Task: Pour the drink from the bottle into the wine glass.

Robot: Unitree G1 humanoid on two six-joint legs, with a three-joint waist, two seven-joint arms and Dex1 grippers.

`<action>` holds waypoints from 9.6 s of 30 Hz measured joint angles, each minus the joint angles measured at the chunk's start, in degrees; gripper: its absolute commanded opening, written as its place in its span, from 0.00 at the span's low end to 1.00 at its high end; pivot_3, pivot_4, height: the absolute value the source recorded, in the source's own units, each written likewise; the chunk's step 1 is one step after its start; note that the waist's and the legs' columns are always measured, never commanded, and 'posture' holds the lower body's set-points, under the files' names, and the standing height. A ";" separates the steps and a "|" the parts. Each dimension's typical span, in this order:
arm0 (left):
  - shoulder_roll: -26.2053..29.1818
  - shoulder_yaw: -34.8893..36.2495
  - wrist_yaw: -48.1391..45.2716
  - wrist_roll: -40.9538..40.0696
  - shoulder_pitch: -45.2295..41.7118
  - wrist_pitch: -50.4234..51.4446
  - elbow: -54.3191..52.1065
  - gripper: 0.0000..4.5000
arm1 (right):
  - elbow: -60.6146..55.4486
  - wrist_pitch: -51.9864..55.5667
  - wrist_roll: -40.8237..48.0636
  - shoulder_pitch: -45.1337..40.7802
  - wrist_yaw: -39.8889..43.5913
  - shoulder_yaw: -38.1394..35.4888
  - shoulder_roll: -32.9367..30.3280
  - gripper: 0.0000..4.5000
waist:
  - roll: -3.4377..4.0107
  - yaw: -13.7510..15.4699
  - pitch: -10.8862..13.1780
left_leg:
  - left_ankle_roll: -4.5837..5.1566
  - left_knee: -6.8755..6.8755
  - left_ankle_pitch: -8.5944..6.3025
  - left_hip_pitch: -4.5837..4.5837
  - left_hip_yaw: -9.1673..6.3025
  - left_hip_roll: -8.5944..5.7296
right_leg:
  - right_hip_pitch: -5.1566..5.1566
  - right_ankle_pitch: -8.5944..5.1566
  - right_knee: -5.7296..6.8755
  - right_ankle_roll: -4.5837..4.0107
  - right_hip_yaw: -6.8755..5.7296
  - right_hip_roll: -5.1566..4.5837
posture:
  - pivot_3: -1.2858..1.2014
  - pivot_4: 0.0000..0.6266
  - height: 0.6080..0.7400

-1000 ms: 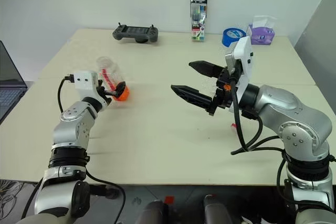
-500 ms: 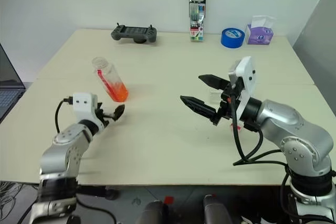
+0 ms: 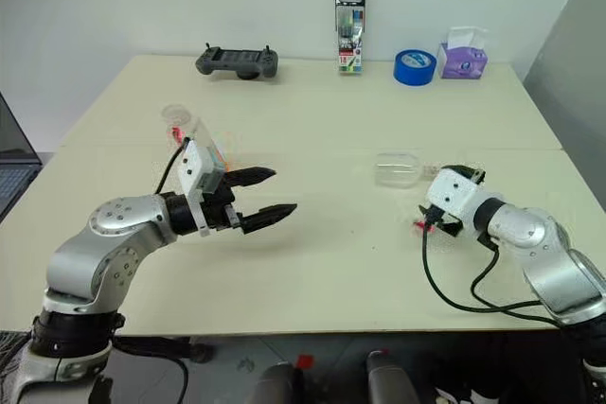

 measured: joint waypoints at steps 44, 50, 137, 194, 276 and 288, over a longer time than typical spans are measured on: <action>0.28 -0.66 2.74 -1.01 3.54 0.25 -3.43 1.00 | 51.89 -22.48 -33.15 -28.30 -2.60 10.72 19.09 0.03 | -0.12 0.01 -0.07 | 0.00 0.08 0.00 0.12 -0.03 0.09 | 0.09 0.24 0.07 -0.40 0.06 0.04 | 0.52 0.24 1.00; 1.25 6.54 5.37 -3.78 10.24 1.49 -7.47 1.00 | 59.19 -23.33 -25.14 -34.52 -4.75 4.61 33.63 0.03 | -0.12 -3.23 -0.07 | 0.00 -0.15 0.00 0.33 0.00 0.30 | 0.04 0.37 0.18 -0.62 0.08 0.17 | 0.52 0.24 1.00; 1.70 23.56 17.02 -9.30 37.95 -0.33 -21.39 1.00 | 83.08 -38.46 0.38 -35.78 -12.75 -12.59 64.45 0.94 | 0.39 -1.45 -0.79 | -0.02 -0.42 -0.06 0.78 -0.63 0.17 | 0.71 -0.37 -0.03 -0.41 -0.26 -0.22 | 0.52 0.24 1.00; -7.23 15.46 27.65 12.19 4.19 -20.57 25.12 1.00 | -21.81 20.63 39.18 -0.53 20.15 -11.98 21.35 1.00 | -0.13 -0.07 -0.09 | -0.05 -0.89 -0.04 0.72 -0.69 0.05 | 0.62 -0.40 -0.20 -0.32 -0.41 -0.42 | 0.52 0.24 1.00; 0.45 -17.37 19.63 54.69 -44.78 -72.28 77.05 0.37 | -12.48 13.97 32.11 -8.79 4.52 -13.68 34.18 1.00 | -0.18 0.31 -0.07 | -0.03 -0.62 -0.02 -0.24 -1.22 -0.15 | -0.01 -0.21 0.09 -0.60 -1.44 -0.38 | 0.52 0.24 1.00; 1.57 -22.30 27.60 62.71 -49.10 -75.79 81.24 0.37 | -13.98 14.02 32.58 -8.46 3.90 -13.84 34.15 1.00 | -0.18 0.30 -0.07 | -0.02 -0.19 -0.03 -0.32 -1.25 -0.16 | -0.01 -0.21 0.31 -0.60 -1.47 -0.40 | 0.52 0.24 1.00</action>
